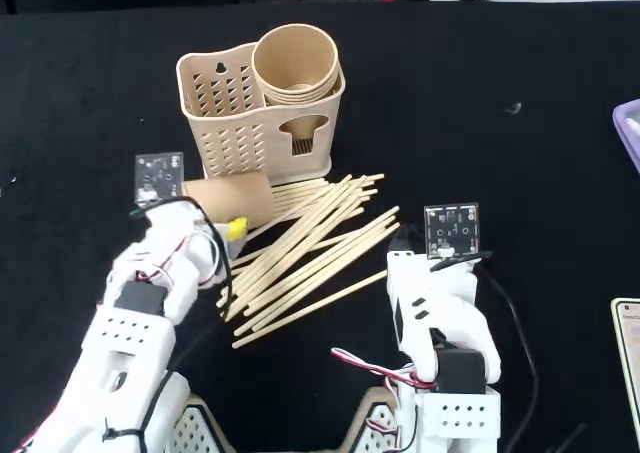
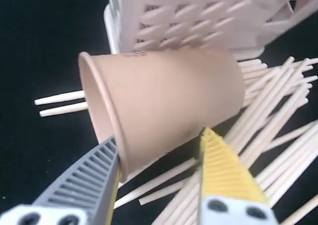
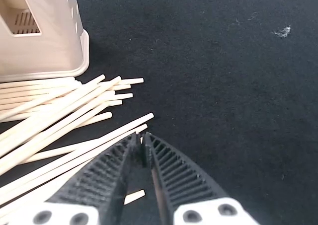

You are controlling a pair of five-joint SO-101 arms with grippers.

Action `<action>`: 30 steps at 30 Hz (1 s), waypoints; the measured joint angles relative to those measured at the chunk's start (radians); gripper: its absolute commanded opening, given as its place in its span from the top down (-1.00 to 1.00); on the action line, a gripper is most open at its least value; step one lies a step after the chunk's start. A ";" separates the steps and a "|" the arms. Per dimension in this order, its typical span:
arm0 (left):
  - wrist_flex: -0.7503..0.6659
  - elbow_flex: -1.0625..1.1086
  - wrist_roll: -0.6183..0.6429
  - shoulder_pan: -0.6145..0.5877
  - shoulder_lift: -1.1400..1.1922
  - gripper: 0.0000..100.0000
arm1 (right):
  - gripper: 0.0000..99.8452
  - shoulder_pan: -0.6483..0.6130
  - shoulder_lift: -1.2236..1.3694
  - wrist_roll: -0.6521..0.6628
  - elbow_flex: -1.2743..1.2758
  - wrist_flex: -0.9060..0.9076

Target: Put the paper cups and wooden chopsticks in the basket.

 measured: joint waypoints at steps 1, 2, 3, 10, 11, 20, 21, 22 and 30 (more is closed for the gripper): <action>0.000 0.002 0.000 0.012 0.000 0.79 | 0.97 0.000 0.000 0.000 0.000 0.000; 0.000 0.002 0.000 0.026 0.000 0.85 | 0.97 0.000 0.000 0.000 0.000 0.000; 0.000 0.002 0.000 0.035 0.000 0.91 | 0.97 0.000 0.000 0.000 0.000 0.000; 0.008 0.002 0.000 0.058 -0.002 0.94 | 0.97 0.000 0.000 0.000 0.000 0.000; 0.029 0.002 0.000 0.052 -0.002 0.94 | 0.97 0.000 0.000 0.000 0.000 0.000; 0.422 -0.181 0.000 0.040 -0.002 0.94 | 0.97 -0.002 0.000 0.000 0.000 0.000; 0.474 -0.229 0.002 0.021 -0.002 0.94 | 0.97 -0.002 0.000 0.000 0.000 0.000; 0.526 -0.281 0.002 0.003 -0.002 0.94 | 0.97 -0.002 0.000 0.000 0.000 0.000; 0.796 -0.810 -0.181 -0.181 0.003 0.94 | 0.97 -0.002 0.000 0.000 0.000 0.000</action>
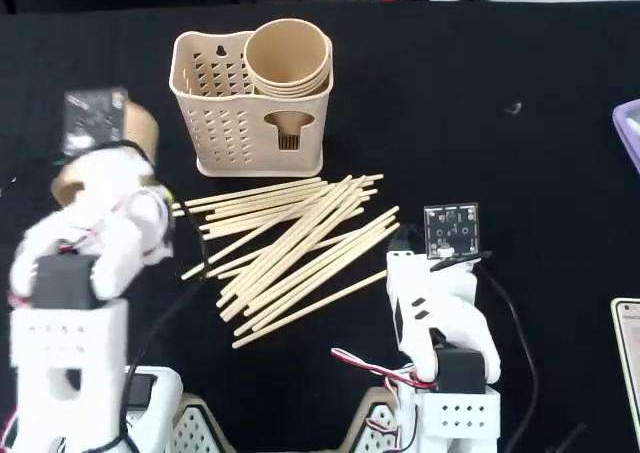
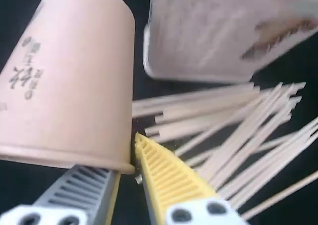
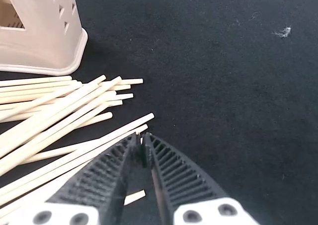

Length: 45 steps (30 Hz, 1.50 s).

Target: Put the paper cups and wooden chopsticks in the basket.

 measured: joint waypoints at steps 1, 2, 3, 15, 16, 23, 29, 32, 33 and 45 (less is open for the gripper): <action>0.021 -0.069 -0.025 -0.005 0.008 0.94 | 0.97 0.000 0.000 0.000 0.000 0.000; 0.043 -0.140 -0.046 -0.006 0.028 0.94 | 0.97 0.000 0.000 0.000 0.000 0.000; 0.063 -0.207 -0.060 -0.009 0.054 0.94 | 0.97 0.000 0.000 0.000 0.000 0.000; 0.436 -1.132 -0.080 -0.018 0.799 0.94 | 0.97 0.000 0.000 0.000 0.000 0.000; 0.439 -1.208 -0.080 -0.020 0.844 0.94 | 0.97 0.000 0.000 0.000 0.000 0.000; 0.440 -1.507 -0.135 0.106 0.924 0.94 | 0.97 0.000 0.000 0.000 0.000 0.000; 0.440 -1.540 -0.187 0.315 0.931 0.94 | 0.97 0.000 0.000 0.000 0.000 0.000; 0.440 -1.519 -0.218 0.374 0.965 0.94 | 0.97 0.000 0.000 0.012 0.000 0.000; 0.440 -1.499 -0.226 0.387 0.977 0.94 | 0.97 0.000 0.000 0.020 0.000 0.000; 0.440 -1.386 -0.270 0.407 1.013 0.94 | 0.97 0.000 0.000 0.034 0.000 0.000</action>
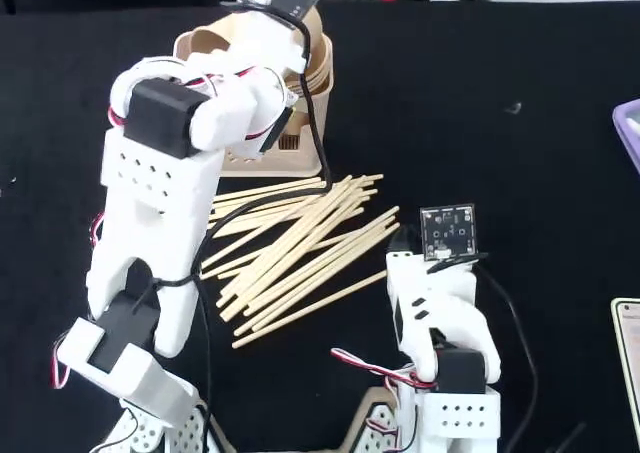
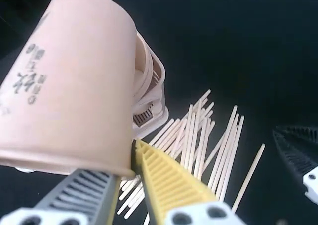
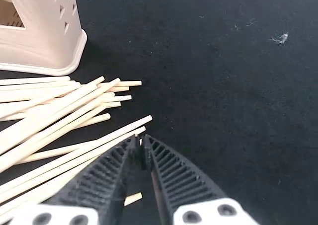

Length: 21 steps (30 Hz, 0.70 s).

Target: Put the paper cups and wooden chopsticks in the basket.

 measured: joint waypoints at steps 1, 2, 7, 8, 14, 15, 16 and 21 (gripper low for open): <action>0.000 0.008 -0.011 0.000 0.002 0.94 | 0.97 0.000 0.000 0.000 0.000 0.000; 0.000 0.018 -0.020 0.000 0.003 0.94 | 0.97 0.000 0.000 0.000 0.000 0.000; 0.000 0.063 -0.064 0.002 0.005 0.93 | 0.97 0.000 0.000 0.000 0.000 0.000; 0.000 0.066 -0.071 0.002 0.005 0.93 | 0.97 0.000 0.000 0.000 0.000 0.000; -0.002 0.066 -0.075 -0.014 0.005 0.86 | 0.97 0.000 0.000 0.002 0.000 0.000; -0.006 0.066 -0.075 -0.025 0.005 0.81 | 0.97 0.000 0.000 0.002 0.000 0.000; -0.012 0.066 -0.075 -0.035 0.005 0.75 | 0.97 0.000 0.000 0.002 0.000 0.000; -0.026 0.066 -0.075 -0.084 0.005 0.57 | 0.97 0.000 0.000 0.002 0.000 0.000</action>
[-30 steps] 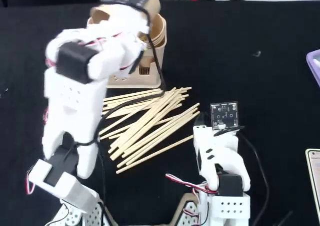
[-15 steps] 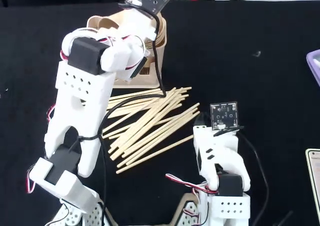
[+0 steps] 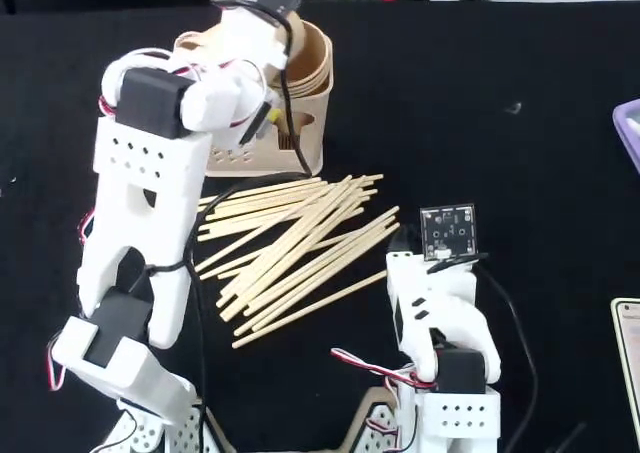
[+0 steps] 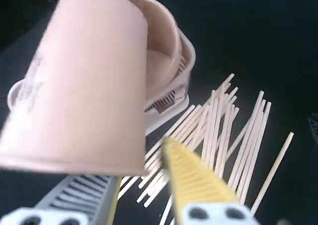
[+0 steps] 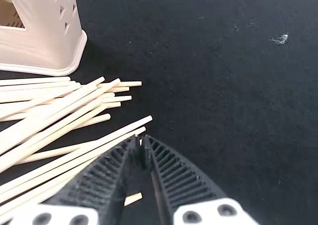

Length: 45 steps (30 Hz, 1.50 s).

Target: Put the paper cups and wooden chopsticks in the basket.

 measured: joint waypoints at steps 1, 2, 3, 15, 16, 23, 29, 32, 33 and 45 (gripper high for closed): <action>-0.003 0.000 0.000 0.000 0.000 0.56 | 0.97 0.000 0.000 0.000 0.000 0.000; -0.009 0.000 0.000 0.000 0.000 0.57 | 0.97 0.000 0.000 0.000 0.000 0.000; -0.020 0.000 0.000 0.002 0.000 0.56 | 0.97 0.000 0.000 0.000 0.000 0.000; -0.247 0.000 0.103 0.002 0.000 0.56 | 0.97 0.000 0.000 0.000 0.000 0.000; -0.253 0.000 0.103 0.002 0.000 0.56 | 0.97 0.000 0.000 0.000 0.000 0.000; -0.259 0.002 0.114 -0.049 0.000 0.56 | 0.97 0.000 0.000 0.000 0.000 0.000; -0.238 -0.018 0.115 -0.146 0.002 0.57 | 0.97 0.000 0.000 0.000 0.000 0.000; -0.233 -0.020 0.153 -0.204 0.002 0.56 | 0.97 0.000 0.000 0.000 0.000 0.000; -0.233 -0.020 0.176 -0.224 0.002 0.56 | 0.97 0.000 0.000 0.000 0.000 0.000; -0.097 -0.020 -0.029 -0.258 0.002 0.39 | 0.97 0.000 0.000 0.000 0.000 0.000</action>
